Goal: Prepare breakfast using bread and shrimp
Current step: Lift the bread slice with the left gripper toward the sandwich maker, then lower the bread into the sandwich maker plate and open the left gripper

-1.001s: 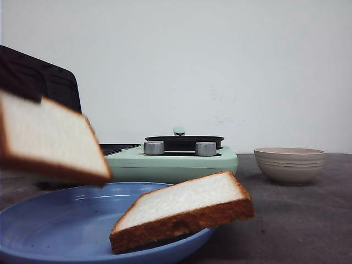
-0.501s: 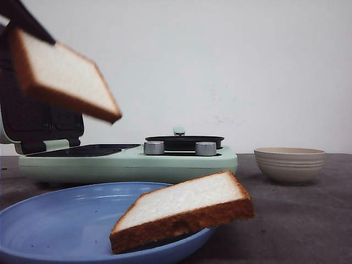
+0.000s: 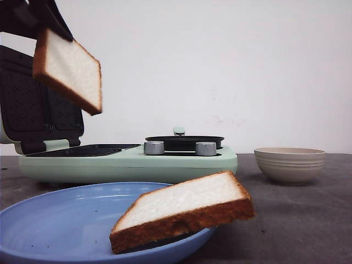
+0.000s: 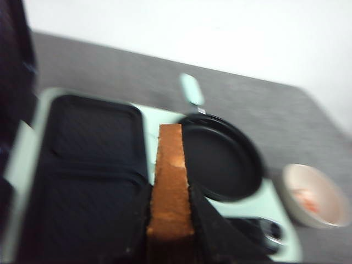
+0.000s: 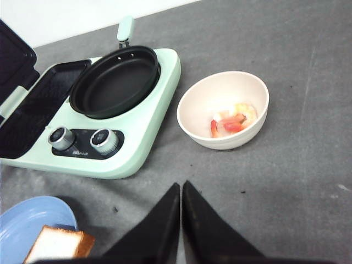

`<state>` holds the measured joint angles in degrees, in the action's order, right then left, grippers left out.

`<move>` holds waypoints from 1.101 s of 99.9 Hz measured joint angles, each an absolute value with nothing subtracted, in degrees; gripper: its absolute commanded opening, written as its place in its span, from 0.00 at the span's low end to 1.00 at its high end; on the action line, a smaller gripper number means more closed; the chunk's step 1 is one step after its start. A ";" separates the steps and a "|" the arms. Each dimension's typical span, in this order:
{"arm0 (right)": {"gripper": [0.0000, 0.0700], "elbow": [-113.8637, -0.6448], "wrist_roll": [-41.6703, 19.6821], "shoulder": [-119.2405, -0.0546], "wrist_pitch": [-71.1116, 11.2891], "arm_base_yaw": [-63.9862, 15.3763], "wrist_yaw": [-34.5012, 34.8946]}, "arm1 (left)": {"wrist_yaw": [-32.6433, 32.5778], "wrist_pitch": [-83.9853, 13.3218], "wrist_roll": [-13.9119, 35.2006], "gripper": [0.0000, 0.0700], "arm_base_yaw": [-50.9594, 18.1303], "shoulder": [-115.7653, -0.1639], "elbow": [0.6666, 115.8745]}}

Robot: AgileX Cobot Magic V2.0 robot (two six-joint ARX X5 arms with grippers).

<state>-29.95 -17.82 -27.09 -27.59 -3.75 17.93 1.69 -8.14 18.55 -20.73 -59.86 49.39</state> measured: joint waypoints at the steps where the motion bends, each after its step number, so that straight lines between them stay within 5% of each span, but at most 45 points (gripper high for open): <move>1: 0.00 -29.95 -17.82 -27.09 -27.64 -3.75 17.93 | 1.54 -8.16 17.85 0.01 -20.64 -60.42 49.82; 59: 0.00 -29.95 -16.27 -27.09 -27.68 -3.75 17.93 | -8.84 -4.69 -18.00 0.01 -18.87 -91.68 74.65; 110: 0.00 -29.95 -14.81 -27.09 -28.08 -3.75 17.78 | -12.05 1.45 -34.50 0.00 -18.87 -106.69 82.13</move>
